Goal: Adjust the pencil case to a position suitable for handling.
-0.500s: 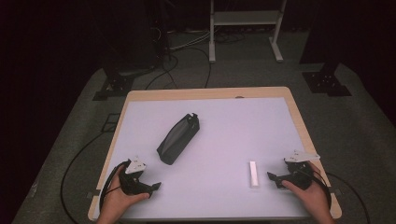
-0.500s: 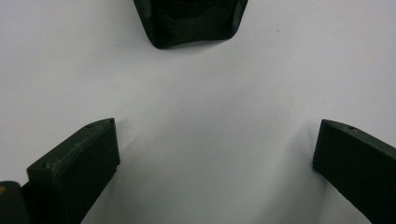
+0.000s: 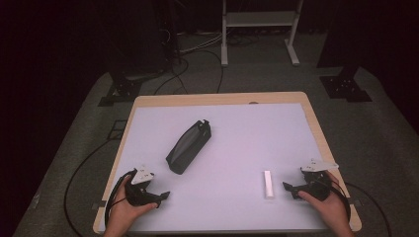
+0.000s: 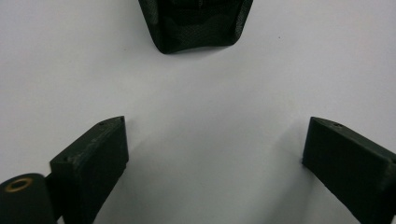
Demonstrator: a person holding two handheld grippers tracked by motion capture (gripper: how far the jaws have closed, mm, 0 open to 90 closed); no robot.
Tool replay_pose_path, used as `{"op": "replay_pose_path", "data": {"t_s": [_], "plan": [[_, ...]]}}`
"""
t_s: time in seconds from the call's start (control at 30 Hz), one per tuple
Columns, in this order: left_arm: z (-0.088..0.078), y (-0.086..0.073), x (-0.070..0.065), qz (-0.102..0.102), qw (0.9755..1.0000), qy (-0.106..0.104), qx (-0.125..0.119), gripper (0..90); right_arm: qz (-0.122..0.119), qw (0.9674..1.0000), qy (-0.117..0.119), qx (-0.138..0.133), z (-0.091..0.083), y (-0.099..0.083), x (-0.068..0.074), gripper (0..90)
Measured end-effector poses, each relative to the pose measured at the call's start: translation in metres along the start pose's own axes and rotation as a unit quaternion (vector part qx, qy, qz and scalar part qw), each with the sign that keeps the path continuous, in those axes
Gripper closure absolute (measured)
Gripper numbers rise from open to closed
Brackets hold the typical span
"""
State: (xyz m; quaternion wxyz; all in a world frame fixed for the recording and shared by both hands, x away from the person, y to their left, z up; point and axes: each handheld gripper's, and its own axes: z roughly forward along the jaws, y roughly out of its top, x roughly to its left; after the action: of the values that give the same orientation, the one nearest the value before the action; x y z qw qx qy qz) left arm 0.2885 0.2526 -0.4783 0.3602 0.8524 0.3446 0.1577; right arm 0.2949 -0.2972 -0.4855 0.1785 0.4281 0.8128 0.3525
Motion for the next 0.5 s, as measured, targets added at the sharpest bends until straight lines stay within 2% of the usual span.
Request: {"op": "replay_pose_path", "data": {"t_s": [0.07, 0.17, 0.4, 0.5], "plan": [[0.000, 0.000, 0.000, -0.003, 1.0000, 0.001, 0.001, 6.7, 0.001, 1.0000, 0.000, 0.000, 0.000, 0.000, 0.000, 6.7], [0.001, 0.002, 0.001, -0.017, 0.9998, -0.008, -0.011, 6.8, 0.000, 1.0000, 0.000, 0.000, 0.000, 0.000, 0.000, 6.7], [-0.001, 0.013, 0.004, -0.023, 0.9994, -0.011, -0.025, 7.0, 0.000, 1.0000, 0.000, 0.000, 0.000, 0.000, 0.000, 6.7], [-0.001, 0.017, 0.006, -0.031, 0.9990, -0.014, -0.029, 7.1, 0.000, 1.0000, 0.000, 0.000, 0.000, 0.000, 0.000, 6.7]]}}
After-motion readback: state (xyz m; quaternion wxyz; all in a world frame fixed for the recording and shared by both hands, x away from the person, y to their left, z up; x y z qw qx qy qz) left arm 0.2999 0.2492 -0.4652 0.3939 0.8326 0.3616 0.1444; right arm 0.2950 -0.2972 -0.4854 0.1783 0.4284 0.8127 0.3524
